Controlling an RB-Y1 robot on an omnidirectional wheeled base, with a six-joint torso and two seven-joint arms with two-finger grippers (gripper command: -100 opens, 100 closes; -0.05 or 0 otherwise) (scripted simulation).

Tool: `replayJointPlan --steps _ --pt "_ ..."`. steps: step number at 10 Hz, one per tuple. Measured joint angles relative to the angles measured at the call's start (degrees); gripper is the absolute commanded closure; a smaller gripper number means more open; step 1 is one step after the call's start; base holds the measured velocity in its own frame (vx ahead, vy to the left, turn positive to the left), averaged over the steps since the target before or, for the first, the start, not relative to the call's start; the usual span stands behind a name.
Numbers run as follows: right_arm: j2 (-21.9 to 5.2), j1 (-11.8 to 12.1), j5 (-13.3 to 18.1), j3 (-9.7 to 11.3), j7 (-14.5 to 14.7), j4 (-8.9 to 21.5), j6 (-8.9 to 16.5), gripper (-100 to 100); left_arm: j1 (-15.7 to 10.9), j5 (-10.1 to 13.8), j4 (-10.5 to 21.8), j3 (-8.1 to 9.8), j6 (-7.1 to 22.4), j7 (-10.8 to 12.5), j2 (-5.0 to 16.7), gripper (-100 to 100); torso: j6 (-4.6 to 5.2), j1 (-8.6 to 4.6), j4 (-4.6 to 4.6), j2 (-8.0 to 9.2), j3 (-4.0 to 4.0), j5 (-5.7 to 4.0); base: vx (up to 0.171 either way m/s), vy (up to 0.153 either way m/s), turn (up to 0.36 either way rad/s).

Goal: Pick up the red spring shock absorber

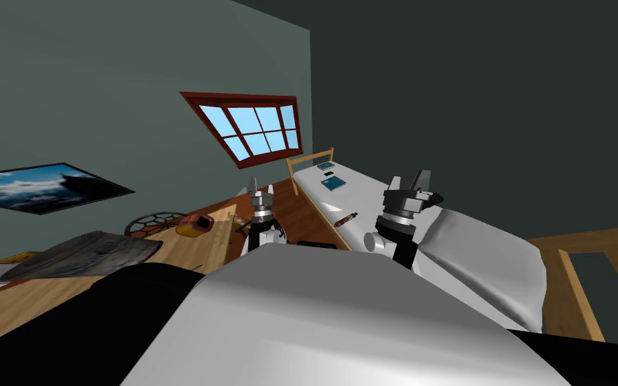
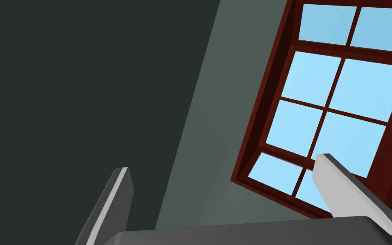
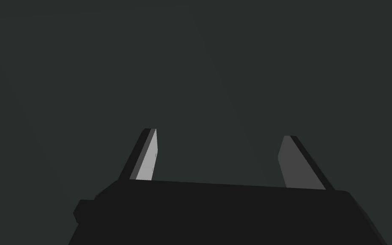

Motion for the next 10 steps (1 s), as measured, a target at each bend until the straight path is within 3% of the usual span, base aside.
replayJointPlan --steps 4,8,10 --pt "-5.99 -0.13 0.27 0.00 -2.62 -0.04 2.87 -100 0.01 0.00 0.00 0.00 0.00 0.00 0.00 0 0.02 0.06 -0.04 -0.18 -0.10 0.01 0.044 0.023 -0.177" --pt "-11.31 -0.36 0.14 -0.37 -8.48 -0.39 9.27 -100 0.02 0.00 0.00 0.00 0.00 0.00 0.00 0 0.02 0.13 -0.08 -0.36 -0.21 0.03 0.075 0.040 -0.216" --pt "-12.30 -0.28 0.15 -0.15 -10.69 -0.29 11.90 -100 0.01 0.00 0.00 0.00 0.00 0.00 0.00 0 0.02 0.09 -0.05 -0.22 -0.13 0.02 0.058 0.037 -0.268"
